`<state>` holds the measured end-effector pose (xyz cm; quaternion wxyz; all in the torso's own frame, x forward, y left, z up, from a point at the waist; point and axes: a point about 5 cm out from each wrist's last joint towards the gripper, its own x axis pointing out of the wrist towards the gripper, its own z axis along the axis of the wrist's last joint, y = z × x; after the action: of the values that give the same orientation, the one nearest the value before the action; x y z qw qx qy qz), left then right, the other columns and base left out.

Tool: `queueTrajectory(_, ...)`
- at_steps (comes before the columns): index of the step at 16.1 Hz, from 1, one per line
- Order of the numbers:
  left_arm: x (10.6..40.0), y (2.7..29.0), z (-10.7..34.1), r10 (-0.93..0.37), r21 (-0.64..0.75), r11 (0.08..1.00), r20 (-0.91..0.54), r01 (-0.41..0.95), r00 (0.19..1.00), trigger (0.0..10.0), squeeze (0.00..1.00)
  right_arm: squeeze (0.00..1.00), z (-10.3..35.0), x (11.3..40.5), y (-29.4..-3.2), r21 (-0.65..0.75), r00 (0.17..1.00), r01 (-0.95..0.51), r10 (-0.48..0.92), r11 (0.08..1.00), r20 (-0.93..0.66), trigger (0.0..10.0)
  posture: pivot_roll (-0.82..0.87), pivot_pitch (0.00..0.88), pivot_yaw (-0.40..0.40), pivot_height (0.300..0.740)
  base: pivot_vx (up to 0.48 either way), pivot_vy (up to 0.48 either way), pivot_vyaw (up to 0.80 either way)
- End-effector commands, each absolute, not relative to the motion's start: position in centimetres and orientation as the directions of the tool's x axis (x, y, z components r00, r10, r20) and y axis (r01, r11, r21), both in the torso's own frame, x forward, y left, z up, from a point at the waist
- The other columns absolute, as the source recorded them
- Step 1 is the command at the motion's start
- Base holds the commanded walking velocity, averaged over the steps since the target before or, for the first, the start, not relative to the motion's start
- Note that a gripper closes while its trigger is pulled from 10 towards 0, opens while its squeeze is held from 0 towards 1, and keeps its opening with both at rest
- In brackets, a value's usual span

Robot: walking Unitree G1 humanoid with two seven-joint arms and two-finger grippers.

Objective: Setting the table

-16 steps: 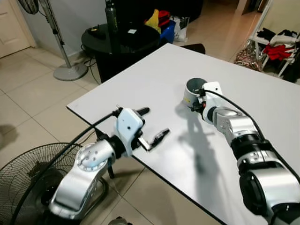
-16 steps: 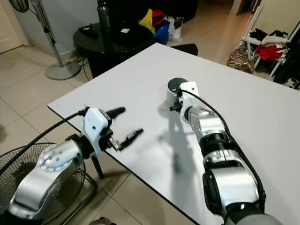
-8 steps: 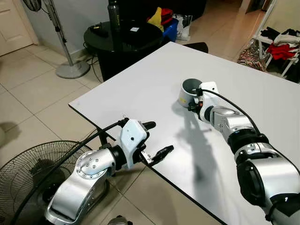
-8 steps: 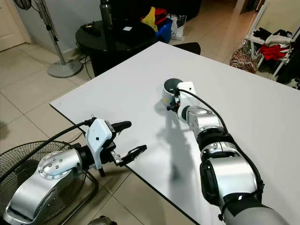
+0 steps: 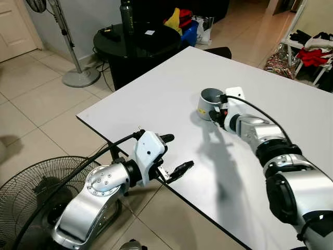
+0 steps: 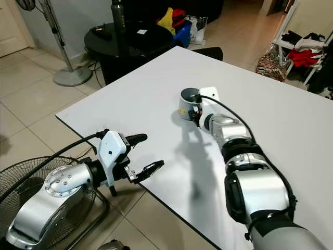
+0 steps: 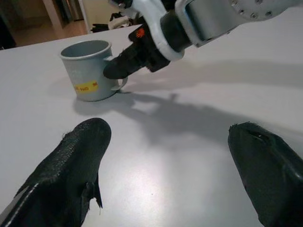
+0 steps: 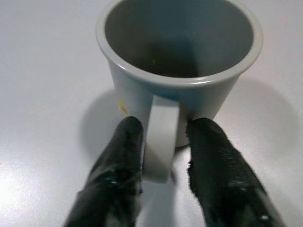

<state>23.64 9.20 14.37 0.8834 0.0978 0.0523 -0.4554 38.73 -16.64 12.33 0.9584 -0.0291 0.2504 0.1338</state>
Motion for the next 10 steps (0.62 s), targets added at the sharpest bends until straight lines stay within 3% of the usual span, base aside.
queueTrajectory(1, 24.0, 9.3, 14.7, -0.791, 0.148, 0.568, -0.175, 0.810, 0.587, 10.0, 0.00, 1.00, 13.3, 39.1, -16.7, 0.026, 0.852, -0.280, 0.260, 0.960, -0.454, 10.0, 0.10, 0.000, 0.032, 0.740, 0.000, 0.000, 0.00)
queueTrajectory(5, 24.2, 9.6, 14.9, -0.779, 0.145, 0.592, -0.150, 0.793, 0.609, 10.0, 0.00, 1.00, 14.2, 38.5, -18.0, 0.083, 0.855, -0.317, 0.322, 0.945, -0.406, 10.0, 0.10, 0.000, 0.030, 0.740, 0.000, 0.000, 0.00)
queueTrajectory(8, 24.1, 10.8, 14.8, -0.730, 0.126, 0.657, -0.141, 0.743, 0.669, 10.0, 0.00, 1.00, 15.6, 33.8, -18.9, 0.104, 0.866, -0.384, 0.397, 0.917, -0.305, 10.0, 0.09, 0.000, 0.043, 0.740, 0.000, 0.000, 0.00)
queueTrajectory(10, 23.8, 11.1, 14.7, -0.709, 0.131, 0.679, -0.138, 0.722, 0.691, 10.0, 0.00, 1.00, 16.7, 30.9, -18.6, 0.021, 0.903, -0.375, 0.370, 0.927, -0.220, 10.0, 0.08, 0.000, 0.052, 0.740, 0.000, 0.000, 0.00)
